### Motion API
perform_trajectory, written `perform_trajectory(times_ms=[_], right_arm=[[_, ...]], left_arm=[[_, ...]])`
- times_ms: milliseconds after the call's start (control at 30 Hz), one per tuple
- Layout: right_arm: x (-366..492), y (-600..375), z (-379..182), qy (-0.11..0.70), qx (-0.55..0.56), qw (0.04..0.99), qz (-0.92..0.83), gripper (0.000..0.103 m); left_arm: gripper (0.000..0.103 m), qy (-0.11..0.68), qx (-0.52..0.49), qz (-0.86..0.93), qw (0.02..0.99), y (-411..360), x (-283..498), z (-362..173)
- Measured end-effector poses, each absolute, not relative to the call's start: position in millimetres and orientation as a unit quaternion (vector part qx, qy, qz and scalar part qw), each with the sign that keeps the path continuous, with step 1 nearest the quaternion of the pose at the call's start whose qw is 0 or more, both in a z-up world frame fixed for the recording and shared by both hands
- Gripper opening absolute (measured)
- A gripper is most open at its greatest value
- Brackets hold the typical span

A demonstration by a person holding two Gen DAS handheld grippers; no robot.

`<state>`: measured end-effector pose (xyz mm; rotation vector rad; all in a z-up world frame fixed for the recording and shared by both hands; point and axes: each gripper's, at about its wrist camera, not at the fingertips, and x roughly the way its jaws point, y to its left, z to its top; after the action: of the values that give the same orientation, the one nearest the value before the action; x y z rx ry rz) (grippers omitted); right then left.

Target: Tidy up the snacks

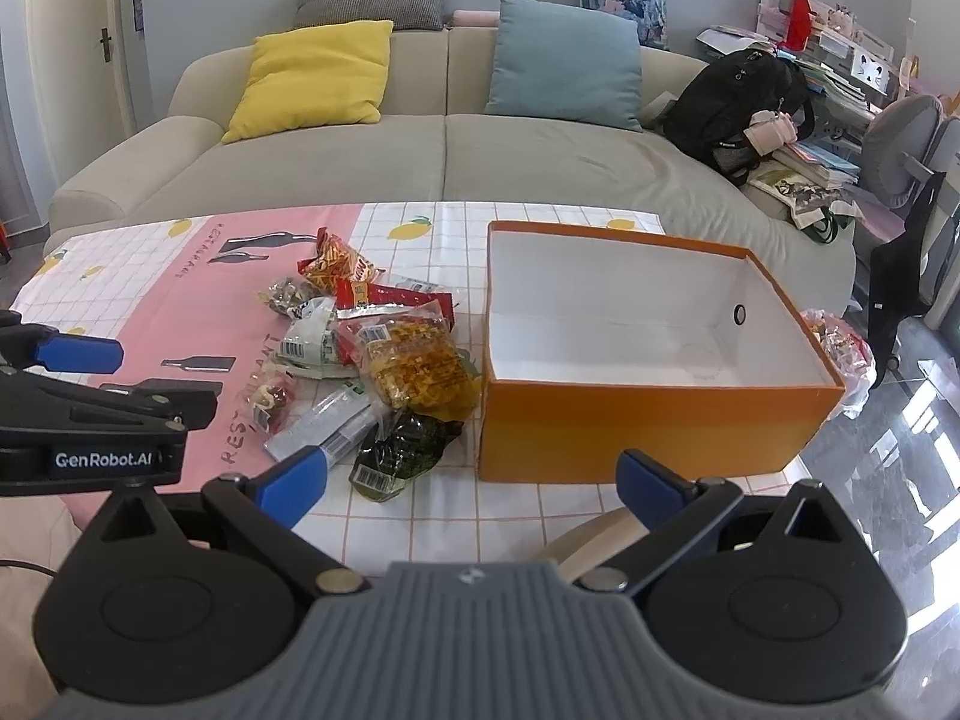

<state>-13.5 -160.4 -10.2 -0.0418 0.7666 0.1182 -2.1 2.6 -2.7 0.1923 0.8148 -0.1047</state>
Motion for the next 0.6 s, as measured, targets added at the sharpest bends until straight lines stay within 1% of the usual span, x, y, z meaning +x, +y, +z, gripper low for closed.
perform_trajectory(times_ms=[600], right_arm=[[-13.2,-160.7,-12.3,0.373,-0.022,0.926,0.057,0.100]], left_arm=[[0.085,0.396,0.092,-0.051,0.912,2.4,-3.0,-3.4]])
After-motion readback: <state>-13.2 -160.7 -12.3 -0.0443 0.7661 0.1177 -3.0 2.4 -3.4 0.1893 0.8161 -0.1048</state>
